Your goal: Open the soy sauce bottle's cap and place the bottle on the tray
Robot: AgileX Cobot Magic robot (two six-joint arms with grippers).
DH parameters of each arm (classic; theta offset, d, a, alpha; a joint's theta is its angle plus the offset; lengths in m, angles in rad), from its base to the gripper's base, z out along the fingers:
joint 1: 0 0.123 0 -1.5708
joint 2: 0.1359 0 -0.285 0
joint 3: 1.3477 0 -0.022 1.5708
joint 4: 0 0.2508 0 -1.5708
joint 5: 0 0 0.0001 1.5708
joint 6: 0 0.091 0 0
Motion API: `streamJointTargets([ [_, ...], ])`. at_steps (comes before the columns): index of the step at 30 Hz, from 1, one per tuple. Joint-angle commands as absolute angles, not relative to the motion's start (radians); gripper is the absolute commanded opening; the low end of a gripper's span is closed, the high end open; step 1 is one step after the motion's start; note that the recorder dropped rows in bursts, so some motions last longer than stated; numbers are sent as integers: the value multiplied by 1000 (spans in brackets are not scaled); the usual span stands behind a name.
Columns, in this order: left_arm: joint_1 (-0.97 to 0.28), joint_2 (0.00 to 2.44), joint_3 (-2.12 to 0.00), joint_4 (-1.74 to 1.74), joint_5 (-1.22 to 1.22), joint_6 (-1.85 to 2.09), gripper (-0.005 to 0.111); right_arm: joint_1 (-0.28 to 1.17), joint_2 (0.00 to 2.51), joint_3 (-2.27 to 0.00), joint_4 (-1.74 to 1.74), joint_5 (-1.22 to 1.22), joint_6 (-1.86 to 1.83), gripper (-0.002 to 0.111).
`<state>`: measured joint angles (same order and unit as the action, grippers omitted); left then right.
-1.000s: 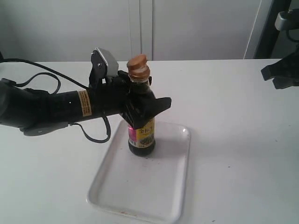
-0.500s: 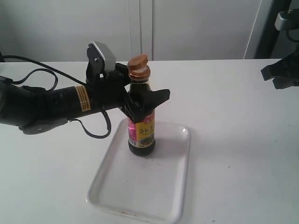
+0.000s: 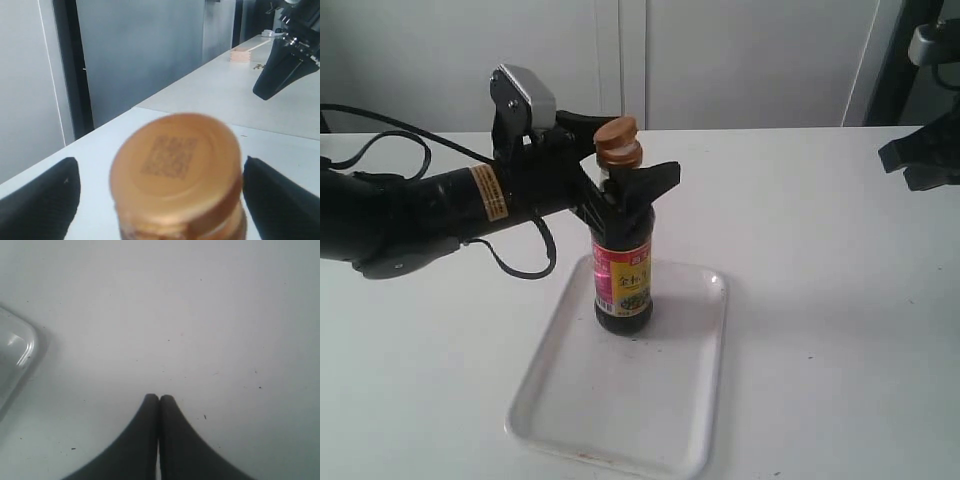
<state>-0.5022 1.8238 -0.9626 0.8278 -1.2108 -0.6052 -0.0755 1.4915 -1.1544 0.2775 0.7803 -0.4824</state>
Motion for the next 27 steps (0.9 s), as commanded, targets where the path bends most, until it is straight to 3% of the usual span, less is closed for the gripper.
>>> streamJointTargets([
  [1,-500,1787,-968,816,-1221,-602,89,-78,1493,-1162,284,777,-494,0],
  [19,-500,1662,-968,785,-1221,-607,88,-78,1493,-1162,284,779,-494,0],
  [22,-500,1612,-968,762,-1221,-576,81,-78,1493,-1162,295,777,-494,0],
  [27,-500,1508,-968,751,-978,-436,51,-78,1493,-1162,295,777,-494,0],
])
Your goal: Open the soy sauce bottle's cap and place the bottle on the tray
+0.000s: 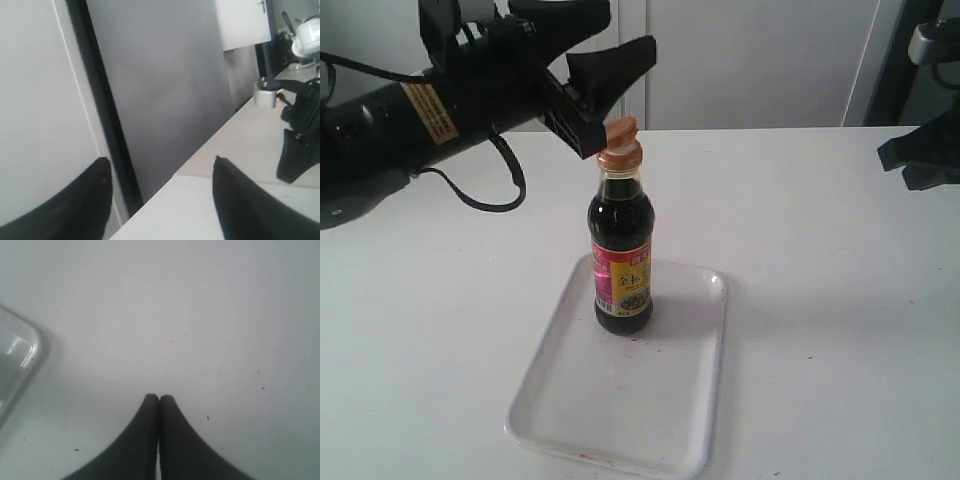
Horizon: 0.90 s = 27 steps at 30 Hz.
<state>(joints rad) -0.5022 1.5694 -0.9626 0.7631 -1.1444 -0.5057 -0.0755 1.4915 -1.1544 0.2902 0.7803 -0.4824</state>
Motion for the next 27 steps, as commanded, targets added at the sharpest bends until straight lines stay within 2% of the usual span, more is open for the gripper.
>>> streamJointTargets([
  [1,-500,1490,-968,749,-904,-418,44,-78,1493,-1162,295,777,-494,0],
  [4,-500,1443,-968,697,-753,-358,26,-78,1493,-1162,297,779,-494,0],
  [7,-500,1394,-968,628,-568,-269,2,-78,1493,-1162,297,779,-497,0],
  [8,-500,1383,-968,609,-526,-248,0,-78,1493,-1162,297,779,-497,0],
  [12,-500,1336,-968,387,-251,-66,0,-78,1493,-1162,297,777,-513,0],
  [18,-500,1290,-996,366,83,-27,0,-78,1489,-1162,295,779,-519,0],
  [27,-500,1203,-1011,366,379,-97,0,-78,1433,-1162,293,788,-519,0],
])
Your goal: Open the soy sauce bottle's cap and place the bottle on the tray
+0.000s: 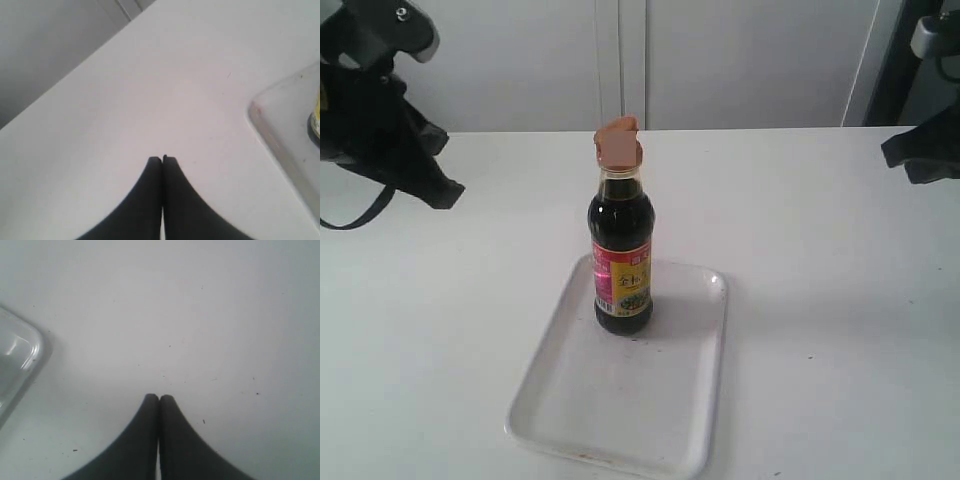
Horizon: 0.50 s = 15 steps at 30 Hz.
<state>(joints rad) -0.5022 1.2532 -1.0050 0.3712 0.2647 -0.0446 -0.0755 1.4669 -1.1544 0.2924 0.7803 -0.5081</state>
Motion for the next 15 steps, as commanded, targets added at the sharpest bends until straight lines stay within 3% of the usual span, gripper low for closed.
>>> streamJointTargets([
  [1,-500,1192,-1011,366,398,-107,0,-78,1424,-1162,293,794,-519,0],
  [15,-500,1042,-1011,372,813,-190,0,-78,1255,-1146,289,817,-502,0],
])
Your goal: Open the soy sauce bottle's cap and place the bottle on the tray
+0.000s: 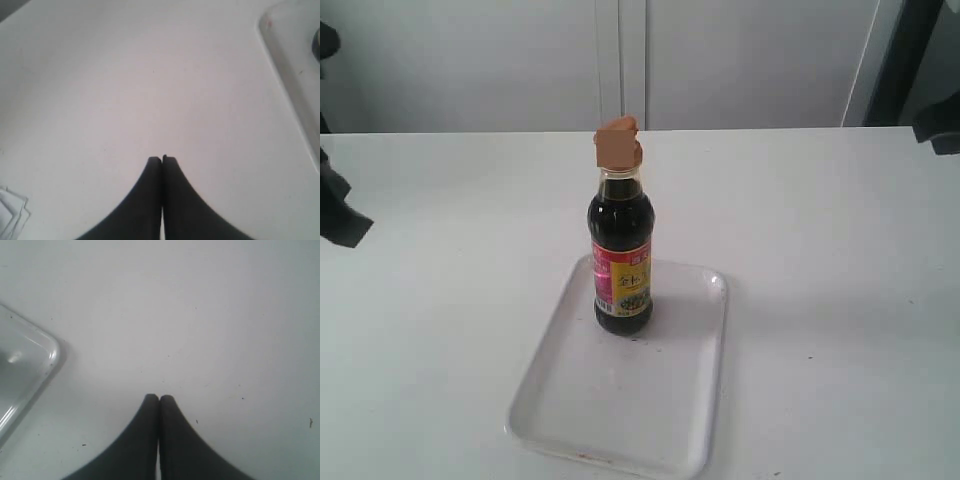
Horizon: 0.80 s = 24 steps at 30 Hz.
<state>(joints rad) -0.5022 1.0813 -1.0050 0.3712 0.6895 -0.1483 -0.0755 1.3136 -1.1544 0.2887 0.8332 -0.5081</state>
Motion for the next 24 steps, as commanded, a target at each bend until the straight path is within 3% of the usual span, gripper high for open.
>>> streamJointTargets([
  [1,-500,1032,-1011,362,835,-219,0,-78,1235,-1129,291,791,-494,0],
  [9,-500,931,-957,281,808,-314,0,-78,1080,-962,302,577,-483,0],
  [24,-500,651,-717,331,570,-389,0,-78,842,-790,369,503,-503,0],
])
